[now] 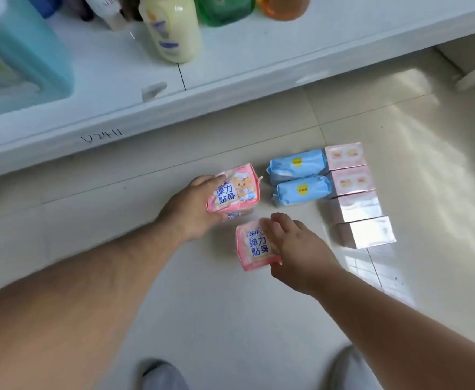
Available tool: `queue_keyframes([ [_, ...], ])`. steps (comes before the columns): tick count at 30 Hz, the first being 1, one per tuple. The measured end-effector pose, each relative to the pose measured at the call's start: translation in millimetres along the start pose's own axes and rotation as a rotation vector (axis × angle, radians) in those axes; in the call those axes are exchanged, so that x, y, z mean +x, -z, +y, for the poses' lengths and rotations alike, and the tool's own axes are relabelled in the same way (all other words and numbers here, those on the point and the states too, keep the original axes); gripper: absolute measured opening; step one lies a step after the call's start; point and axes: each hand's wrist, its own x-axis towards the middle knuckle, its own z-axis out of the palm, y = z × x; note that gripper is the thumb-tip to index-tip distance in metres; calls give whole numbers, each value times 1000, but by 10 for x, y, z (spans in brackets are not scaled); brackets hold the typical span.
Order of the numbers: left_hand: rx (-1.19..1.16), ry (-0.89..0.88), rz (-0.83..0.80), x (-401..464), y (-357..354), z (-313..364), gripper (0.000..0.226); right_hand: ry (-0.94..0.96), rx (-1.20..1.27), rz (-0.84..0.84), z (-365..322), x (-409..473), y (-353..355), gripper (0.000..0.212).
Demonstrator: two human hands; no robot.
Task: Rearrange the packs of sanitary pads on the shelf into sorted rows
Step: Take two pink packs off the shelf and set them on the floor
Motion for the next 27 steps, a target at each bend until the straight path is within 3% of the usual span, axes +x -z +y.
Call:
queue_keyframes([
  [8, -72, 20, -4, 458, -303, -185, 87, -26, -22, 4, 88, 341, -378, 79],
  [14, -146, 46, -96, 537, -408, -149, 76, -12, -237, 111, 64, 372, -489, 78],
  [18, -90, 5, -69, 538, -395, -114, 61, -17, -315, 165, 15, 404, -449, 74],
  [27, -31, 24, -44, 401, -325, -18, 63, -60, -337, 125, -63, 281, -354, 83],
])
